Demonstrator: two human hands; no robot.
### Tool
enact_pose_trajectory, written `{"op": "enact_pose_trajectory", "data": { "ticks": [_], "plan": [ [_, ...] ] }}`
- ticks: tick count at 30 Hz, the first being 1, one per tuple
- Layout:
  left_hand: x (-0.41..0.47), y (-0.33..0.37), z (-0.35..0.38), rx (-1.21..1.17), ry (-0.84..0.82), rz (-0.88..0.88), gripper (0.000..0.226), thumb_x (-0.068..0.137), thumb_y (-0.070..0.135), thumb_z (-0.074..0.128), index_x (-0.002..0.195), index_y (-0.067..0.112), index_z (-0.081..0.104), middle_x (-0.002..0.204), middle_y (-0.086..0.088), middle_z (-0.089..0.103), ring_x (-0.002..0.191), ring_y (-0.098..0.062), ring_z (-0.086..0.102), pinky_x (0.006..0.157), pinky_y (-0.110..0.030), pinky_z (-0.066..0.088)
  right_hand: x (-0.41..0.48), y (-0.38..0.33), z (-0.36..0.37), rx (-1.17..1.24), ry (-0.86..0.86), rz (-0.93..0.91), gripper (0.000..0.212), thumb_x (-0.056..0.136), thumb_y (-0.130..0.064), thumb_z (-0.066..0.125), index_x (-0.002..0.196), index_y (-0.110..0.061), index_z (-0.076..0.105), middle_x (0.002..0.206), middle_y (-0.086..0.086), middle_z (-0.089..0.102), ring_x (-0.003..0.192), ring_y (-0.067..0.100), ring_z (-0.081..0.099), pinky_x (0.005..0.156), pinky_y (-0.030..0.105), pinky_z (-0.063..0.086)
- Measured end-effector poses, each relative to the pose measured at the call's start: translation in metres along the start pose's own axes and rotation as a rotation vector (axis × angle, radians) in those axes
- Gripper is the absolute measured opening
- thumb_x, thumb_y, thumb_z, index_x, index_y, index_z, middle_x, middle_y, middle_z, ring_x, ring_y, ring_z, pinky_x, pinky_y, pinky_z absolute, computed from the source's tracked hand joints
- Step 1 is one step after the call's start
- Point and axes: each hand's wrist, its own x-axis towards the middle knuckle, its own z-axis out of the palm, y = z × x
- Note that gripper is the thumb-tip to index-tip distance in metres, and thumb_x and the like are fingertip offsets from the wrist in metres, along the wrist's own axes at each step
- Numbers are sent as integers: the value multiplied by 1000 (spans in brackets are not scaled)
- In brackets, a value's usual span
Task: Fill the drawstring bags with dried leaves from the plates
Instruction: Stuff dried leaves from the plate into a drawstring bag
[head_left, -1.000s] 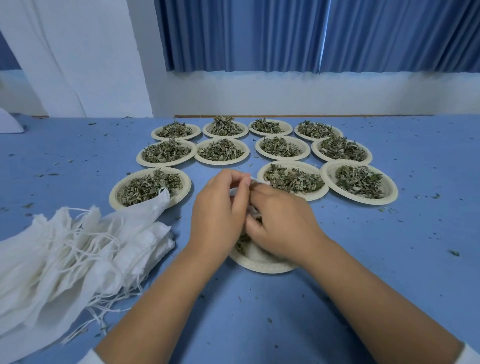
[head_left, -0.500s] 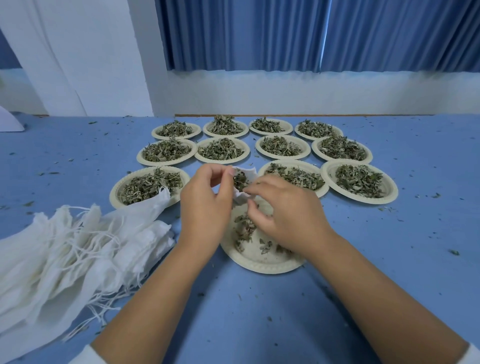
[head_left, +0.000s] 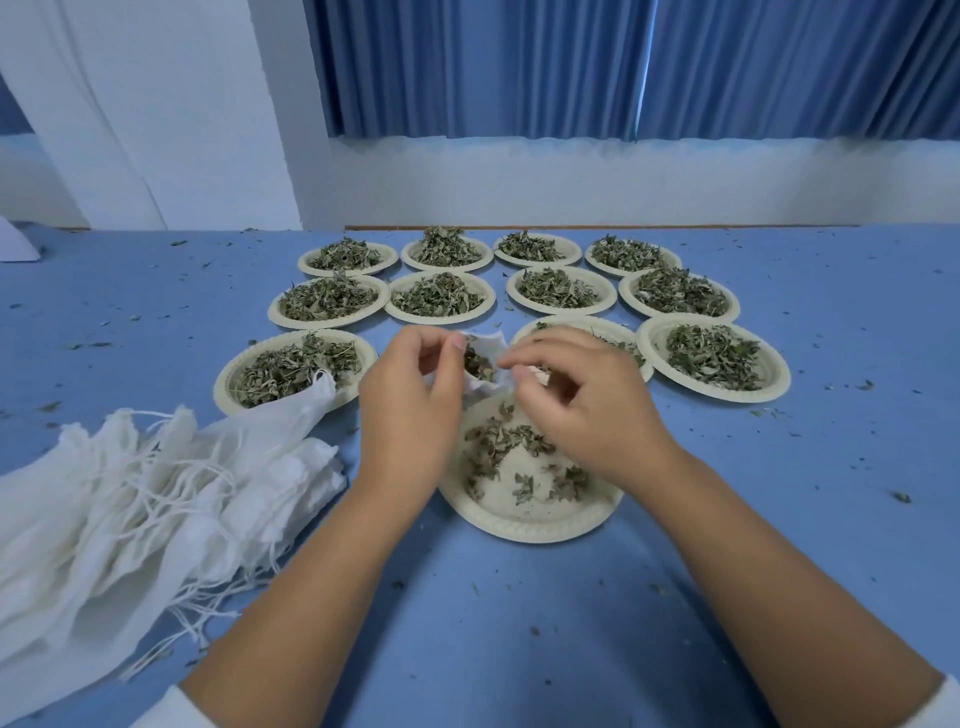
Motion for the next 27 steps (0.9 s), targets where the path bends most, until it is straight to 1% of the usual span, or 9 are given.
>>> {"op": "enact_pose_trajectory", "data": {
  "ticks": [3,6,9,13,17,19,22,24,27],
  "plan": [
    [5,0,-5,-68,80,-42,13,97,25,58,86,25,63,79,7,69,78,-9,66,76,-31,55,4,6,-8,-52,-31,133,17,84,-23,58,79,-18,73,80,-10,65,69,9,57,65,26,46],
    [9,-2,-9,-108,150,-55,14,97,26,58,84,28,61,77,8,68,81,-11,68,82,-38,57,1,13,-2,-259,-290,219,19,89,-29,57,91,-21,74,92,-10,65,82,6,58,76,30,48],
    [10,-4,-10,-124,154,-53,15,97,25,58,83,29,60,74,8,67,81,-13,68,83,-42,57,-4,13,10,-362,-447,210,31,92,-41,55,111,-21,70,105,-4,62,100,14,56,84,30,46],
    [5,-5,-3,-60,88,-15,17,98,25,58,82,31,59,77,10,67,77,-8,66,79,-33,55,-7,7,20,-316,-564,129,31,90,-44,59,114,-27,68,113,-3,63,110,15,53,95,35,44],
    [3,-8,0,-13,24,6,16,98,26,59,83,32,58,79,14,66,77,0,64,71,-14,47,-7,6,12,-150,-585,122,18,87,-36,65,92,-23,76,97,-10,69,93,9,60,87,37,48],
    [2,-9,1,-8,12,6,14,97,25,59,85,30,59,80,16,65,77,4,62,68,-8,44,-7,5,11,-126,-547,114,18,86,-37,66,94,-23,74,98,-10,66,95,8,58,88,35,47],
    [2,-10,3,-21,5,3,10,97,21,60,88,26,60,81,17,64,77,10,60,69,-7,45,-8,3,17,-168,-568,36,25,86,-32,66,108,-21,70,108,-5,62,103,8,50,95,27,41],
    [1,-11,3,-13,-3,-1,9,97,22,60,89,26,61,81,16,65,78,9,61,72,-10,47,-10,1,20,-151,-625,-33,19,84,-22,67,101,-18,74,104,-9,65,101,5,50,95,22,39],
    [0,-10,4,-11,-23,-1,8,96,22,60,89,24,62,83,17,65,80,10,61,72,-10,47,-7,2,9,-132,-652,22,13,84,-22,65,91,-23,76,91,-22,58,95,-3,49,94,20,39]
  ]
}}
